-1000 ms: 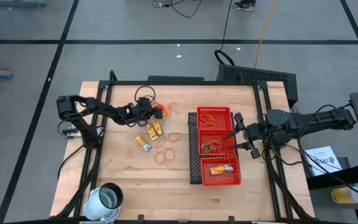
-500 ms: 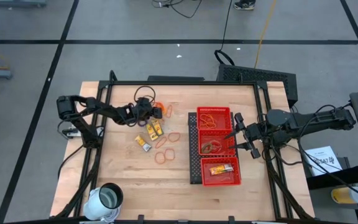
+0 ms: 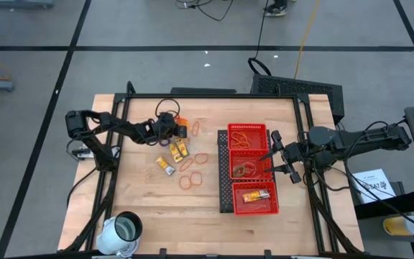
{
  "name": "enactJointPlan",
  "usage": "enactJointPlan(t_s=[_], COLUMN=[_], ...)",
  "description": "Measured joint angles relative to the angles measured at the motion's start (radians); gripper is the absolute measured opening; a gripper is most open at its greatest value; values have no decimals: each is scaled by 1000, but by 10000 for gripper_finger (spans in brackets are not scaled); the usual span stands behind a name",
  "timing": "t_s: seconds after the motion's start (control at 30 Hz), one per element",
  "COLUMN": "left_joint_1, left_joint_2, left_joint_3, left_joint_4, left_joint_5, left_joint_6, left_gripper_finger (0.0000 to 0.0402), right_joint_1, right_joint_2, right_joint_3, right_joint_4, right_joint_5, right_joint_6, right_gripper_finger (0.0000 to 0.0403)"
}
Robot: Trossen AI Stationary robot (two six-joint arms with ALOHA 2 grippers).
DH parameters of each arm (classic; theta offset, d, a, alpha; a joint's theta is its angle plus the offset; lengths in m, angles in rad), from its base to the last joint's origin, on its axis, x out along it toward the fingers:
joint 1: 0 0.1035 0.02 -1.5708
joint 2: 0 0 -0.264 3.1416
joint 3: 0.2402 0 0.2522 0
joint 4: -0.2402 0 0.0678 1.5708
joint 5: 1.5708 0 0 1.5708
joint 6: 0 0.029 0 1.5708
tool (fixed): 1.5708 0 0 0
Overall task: Pick & Place Office Desk Supplies
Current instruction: Put the orange spring keychain into the middle red bin on the shelf
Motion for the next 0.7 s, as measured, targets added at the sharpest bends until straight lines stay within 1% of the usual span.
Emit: enactJointPlan(t_s=[0.1,0.17,0.4,0.63,0.7], left_joint_1=[-14,-23,-57,-84,-93], left_joint_2=[-14,-29,-157,-307,-338], left_joint_3=[0,0,-2,-1,-1], left_joint_4=[0,-7,-37,-107,-131], left_joint_5=[5,11,11,-4,-4], left_joint_6=[6,8,43,79,87], left_gripper_finger=[6,7,5,5,3], right_joint_1=[0,0,0,0,0], right_joint_2=[0,0,0,2,2], right_joint_3=[0,0,0,0,0], right_joint_4=[0,0,0,0,-1], right_joint_5=[0,0,3,98,102], right_joint_6=[0,0,0,10,16], right_gripper_finger=[164,164,164,164,164])
